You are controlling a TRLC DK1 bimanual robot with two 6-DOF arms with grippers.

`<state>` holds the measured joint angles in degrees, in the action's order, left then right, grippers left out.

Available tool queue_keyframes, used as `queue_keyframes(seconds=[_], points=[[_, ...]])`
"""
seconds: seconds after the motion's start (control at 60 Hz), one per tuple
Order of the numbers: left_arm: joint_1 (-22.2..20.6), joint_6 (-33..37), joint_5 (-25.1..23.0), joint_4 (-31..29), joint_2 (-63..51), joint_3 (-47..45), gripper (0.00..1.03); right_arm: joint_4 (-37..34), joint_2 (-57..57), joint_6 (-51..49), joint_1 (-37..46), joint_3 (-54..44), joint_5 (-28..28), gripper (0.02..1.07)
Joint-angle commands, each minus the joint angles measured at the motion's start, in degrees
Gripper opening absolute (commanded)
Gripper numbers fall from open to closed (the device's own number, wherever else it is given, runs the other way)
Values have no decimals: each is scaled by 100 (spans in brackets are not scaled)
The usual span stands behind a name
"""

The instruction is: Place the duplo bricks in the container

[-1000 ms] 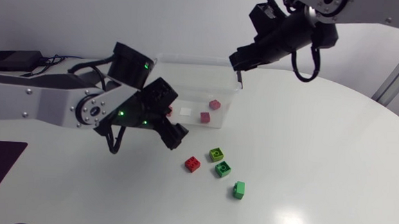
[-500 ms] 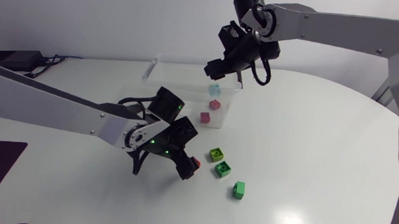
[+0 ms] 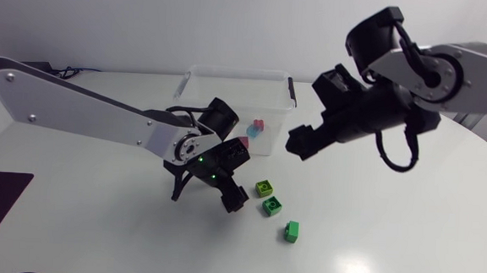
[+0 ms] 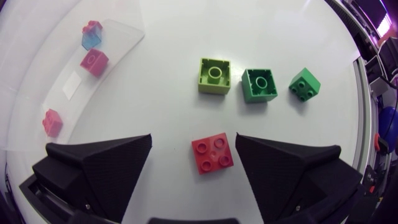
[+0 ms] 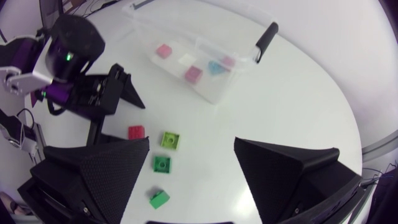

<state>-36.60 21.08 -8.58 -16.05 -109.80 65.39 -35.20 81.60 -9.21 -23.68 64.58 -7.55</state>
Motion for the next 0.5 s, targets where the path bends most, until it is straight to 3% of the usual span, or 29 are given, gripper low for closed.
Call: queue_keyframes(seconds=[0.0,0.25,0.3,0.483], points=[[39,142,-47,-319,-165,238,92,-110,-364,-46,13,-560,-71,102],[-84,116,-47,-926,-323,607,91,-127,-813,25,13,-1571,-335,102],[-84,80,-56,-1049,-420,756,87,-92,-857,16,13,-1747,-343,102],[-58,-51,-135,-2148,-912,1583,86,-22,-1076,-28,118,-2160,-449,102]])
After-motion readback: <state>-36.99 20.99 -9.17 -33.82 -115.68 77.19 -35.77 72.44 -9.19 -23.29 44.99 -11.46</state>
